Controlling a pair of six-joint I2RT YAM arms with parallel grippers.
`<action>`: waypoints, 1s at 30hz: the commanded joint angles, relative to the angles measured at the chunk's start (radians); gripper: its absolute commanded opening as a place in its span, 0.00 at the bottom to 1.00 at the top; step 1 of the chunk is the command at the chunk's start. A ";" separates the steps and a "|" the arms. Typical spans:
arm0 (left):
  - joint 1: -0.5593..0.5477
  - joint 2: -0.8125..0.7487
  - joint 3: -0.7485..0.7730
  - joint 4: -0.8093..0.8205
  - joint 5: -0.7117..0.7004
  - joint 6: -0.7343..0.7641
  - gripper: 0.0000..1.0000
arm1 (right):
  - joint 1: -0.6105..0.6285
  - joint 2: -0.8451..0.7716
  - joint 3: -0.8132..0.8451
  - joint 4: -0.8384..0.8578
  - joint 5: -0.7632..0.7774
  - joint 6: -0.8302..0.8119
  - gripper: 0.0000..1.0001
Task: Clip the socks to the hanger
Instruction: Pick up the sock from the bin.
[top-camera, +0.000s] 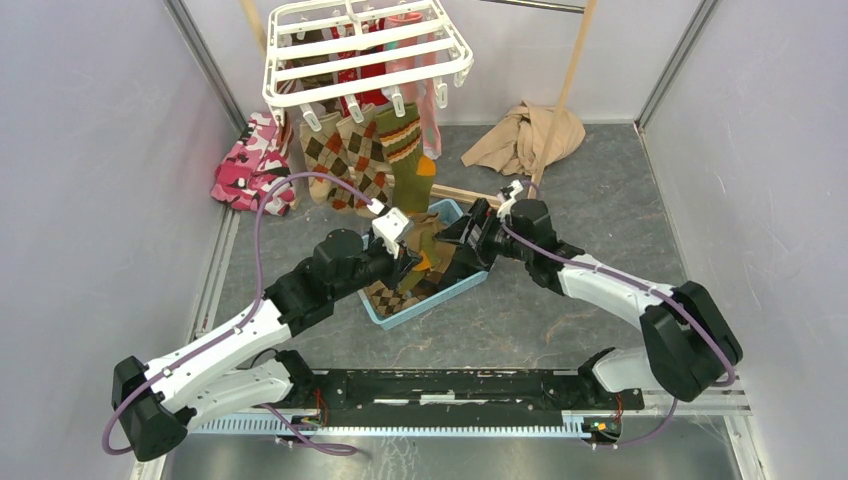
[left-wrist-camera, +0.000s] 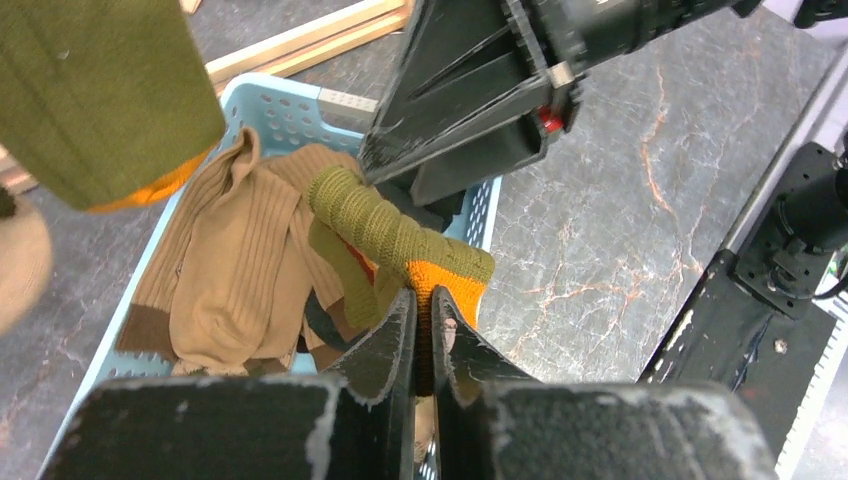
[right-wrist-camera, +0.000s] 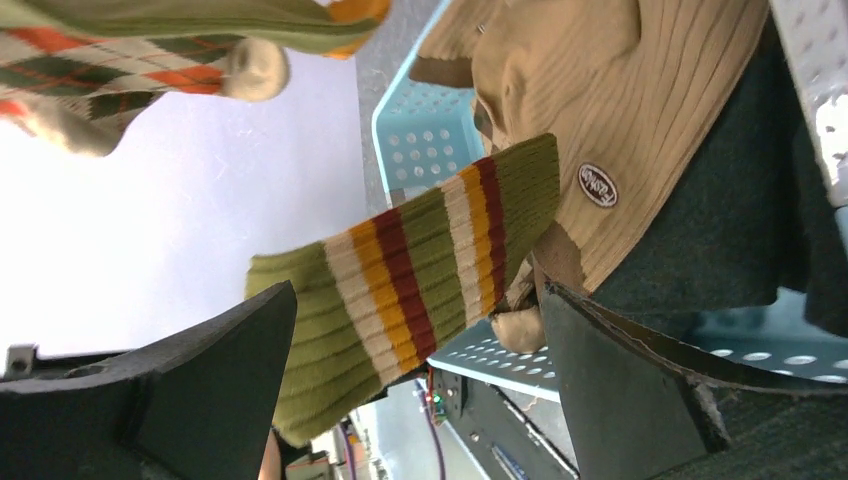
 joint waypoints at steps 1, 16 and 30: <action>0.003 -0.022 0.022 0.064 0.108 0.145 0.05 | 0.051 0.046 0.077 -0.058 0.027 0.120 0.98; 0.003 -0.081 0.004 0.074 0.264 0.207 0.05 | 0.101 0.117 0.069 0.111 -0.026 0.265 0.86; 0.003 -0.102 -0.018 -0.002 0.221 0.220 0.05 | 0.101 0.102 0.026 0.325 -0.039 0.300 0.14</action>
